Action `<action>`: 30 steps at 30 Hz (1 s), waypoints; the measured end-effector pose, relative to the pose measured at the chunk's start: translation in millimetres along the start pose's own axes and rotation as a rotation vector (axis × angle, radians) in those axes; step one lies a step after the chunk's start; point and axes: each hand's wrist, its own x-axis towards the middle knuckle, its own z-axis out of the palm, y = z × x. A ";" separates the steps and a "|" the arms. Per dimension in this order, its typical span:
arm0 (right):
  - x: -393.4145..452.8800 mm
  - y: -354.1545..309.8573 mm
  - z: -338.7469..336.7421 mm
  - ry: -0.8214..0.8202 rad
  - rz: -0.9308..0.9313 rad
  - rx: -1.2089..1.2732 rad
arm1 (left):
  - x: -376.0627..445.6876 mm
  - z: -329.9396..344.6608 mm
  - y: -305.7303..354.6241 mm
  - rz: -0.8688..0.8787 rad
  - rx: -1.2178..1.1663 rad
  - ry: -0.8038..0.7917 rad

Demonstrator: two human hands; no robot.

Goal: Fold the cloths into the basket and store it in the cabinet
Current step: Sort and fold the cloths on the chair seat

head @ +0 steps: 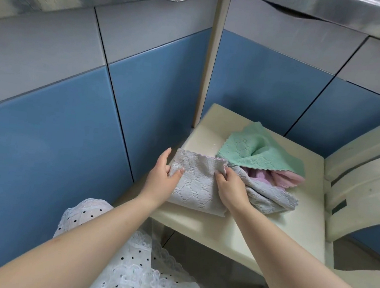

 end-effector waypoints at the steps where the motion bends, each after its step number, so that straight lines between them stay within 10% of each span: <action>1: 2.8 -2.1 -0.4 -0.005 0.007 -0.024 | 4.4 1.1 -0.2 -0.014 0.007 0.022; 11: 21.2 -4.3 -1.8 -0.001 0.104 -0.114 | 27.4 2.7 3.2 -0.141 0.209 -0.028; 19: -14.5 -1.9 -11.4 0.143 -0.230 -0.322 | 1.9 17.2 10.7 0.548 1.080 -0.033; 23: -19.1 -8.1 14.2 0.036 -0.476 -0.560 | 11.5 33.4 11.6 0.469 1.144 -0.180; 30: -5.1 18.7 24.1 -0.069 -0.313 -0.659 | 23.3 29.8 -7.2 0.308 1.201 -0.222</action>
